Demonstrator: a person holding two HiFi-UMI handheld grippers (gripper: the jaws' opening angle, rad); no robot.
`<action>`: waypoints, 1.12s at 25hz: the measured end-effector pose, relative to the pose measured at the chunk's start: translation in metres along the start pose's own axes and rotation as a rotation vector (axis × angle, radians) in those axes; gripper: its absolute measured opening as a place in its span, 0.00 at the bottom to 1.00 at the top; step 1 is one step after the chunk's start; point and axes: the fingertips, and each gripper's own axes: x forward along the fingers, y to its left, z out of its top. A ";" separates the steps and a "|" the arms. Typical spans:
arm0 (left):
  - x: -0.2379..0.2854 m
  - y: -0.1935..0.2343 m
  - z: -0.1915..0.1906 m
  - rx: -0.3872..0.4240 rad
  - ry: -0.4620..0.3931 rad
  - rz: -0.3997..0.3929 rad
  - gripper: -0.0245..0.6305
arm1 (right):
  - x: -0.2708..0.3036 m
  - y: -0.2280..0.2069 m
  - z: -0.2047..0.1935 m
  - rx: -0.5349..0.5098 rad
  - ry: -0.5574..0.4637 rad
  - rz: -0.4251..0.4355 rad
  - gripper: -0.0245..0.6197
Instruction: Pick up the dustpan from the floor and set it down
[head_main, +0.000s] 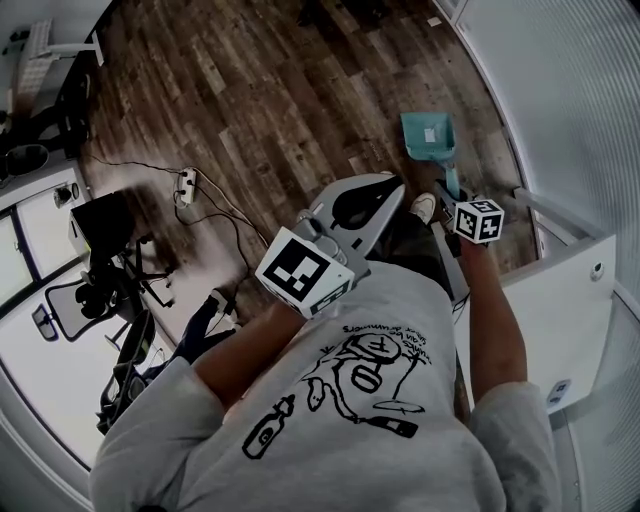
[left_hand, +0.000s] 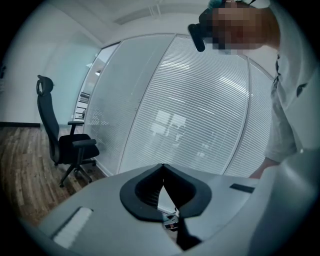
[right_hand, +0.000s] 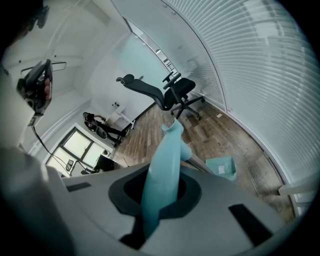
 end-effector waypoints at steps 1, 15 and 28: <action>0.001 -0.001 0.001 0.001 -0.001 -0.002 0.04 | 0.000 0.000 -0.004 0.000 0.012 -0.004 0.05; -0.006 0.002 0.001 0.000 -0.005 0.006 0.04 | 0.007 0.008 -0.031 0.059 0.067 -0.019 0.05; -0.012 -0.001 0.001 -0.009 -0.013 0.004 0.04 | 0.003 0.008 -0.045 0.070 0.125 -0.041 0.09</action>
